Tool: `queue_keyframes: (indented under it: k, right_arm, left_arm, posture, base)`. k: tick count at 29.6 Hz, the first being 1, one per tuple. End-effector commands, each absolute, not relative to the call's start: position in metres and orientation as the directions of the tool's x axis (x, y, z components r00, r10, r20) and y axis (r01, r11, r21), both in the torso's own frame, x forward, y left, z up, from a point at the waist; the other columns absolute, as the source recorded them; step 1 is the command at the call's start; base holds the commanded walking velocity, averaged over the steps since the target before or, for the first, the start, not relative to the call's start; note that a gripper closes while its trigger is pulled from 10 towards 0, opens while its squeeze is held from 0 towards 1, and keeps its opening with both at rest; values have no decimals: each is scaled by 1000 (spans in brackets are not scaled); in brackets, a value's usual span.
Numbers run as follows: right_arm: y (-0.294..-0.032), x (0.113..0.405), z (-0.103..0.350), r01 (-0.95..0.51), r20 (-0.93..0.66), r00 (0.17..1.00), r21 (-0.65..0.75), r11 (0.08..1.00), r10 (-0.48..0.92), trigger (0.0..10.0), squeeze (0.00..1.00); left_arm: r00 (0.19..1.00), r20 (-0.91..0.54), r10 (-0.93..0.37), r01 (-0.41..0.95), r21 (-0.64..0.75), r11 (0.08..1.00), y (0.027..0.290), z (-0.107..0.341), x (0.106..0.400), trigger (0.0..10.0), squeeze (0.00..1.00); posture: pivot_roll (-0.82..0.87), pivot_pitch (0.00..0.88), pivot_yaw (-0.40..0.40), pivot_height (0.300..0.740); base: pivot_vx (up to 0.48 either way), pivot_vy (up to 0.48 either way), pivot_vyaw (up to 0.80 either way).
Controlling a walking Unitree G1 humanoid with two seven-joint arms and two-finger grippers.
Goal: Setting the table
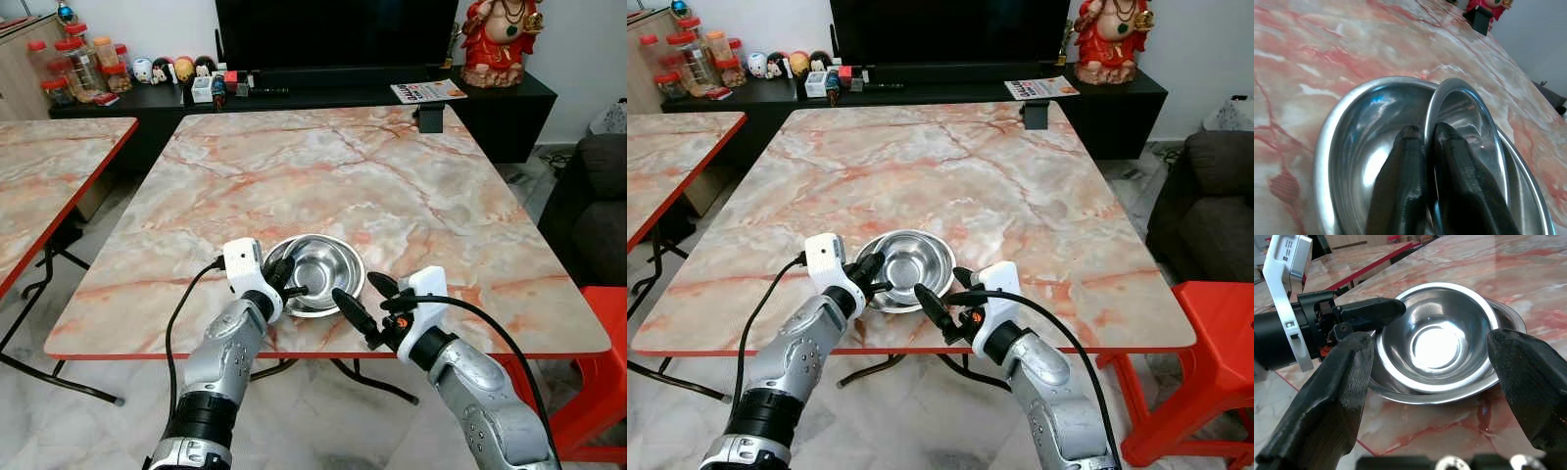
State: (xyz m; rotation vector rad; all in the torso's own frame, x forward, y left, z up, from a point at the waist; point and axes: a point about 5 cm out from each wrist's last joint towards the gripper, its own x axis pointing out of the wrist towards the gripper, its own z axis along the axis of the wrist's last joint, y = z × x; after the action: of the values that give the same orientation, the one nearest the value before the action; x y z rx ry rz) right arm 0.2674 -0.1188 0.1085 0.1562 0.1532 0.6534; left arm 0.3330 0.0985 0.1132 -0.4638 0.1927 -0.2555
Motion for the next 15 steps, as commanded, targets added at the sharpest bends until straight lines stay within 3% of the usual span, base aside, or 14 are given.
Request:
queue_keyframes:
  k: [1, 2, 15]
  right_arm:
    - [-116, 266, 113, -602, -83, 778, 182, 777, 622, 10000, 0]
    - [-116, 266, 113, -602, -82, 779, 181, 778, 622, 10000, 0]
    - [-116, 268, 113, -600, -84, 780, 178, 780, 620, 10000, 0]
  left_arm:
    - [955, -99, -281, 210, -446, 870, 99, 123, 336, 10000, 1000]
    - [955, -101, -278, 208, -441, 873, 100, 123, 336, 10000, 0]
    - [942, -128, -311, 244, -378, 893, 98, 119, 333, 10000, 0]
  posture:
    - [-71, 0, 52, 740]
    - [-71, 0, 53, 740]
    - [-70, 0, 52, 740]
  base:
    - [0, 0, 0]
    - [0, 0, 0]
    - [0, 0, 0]
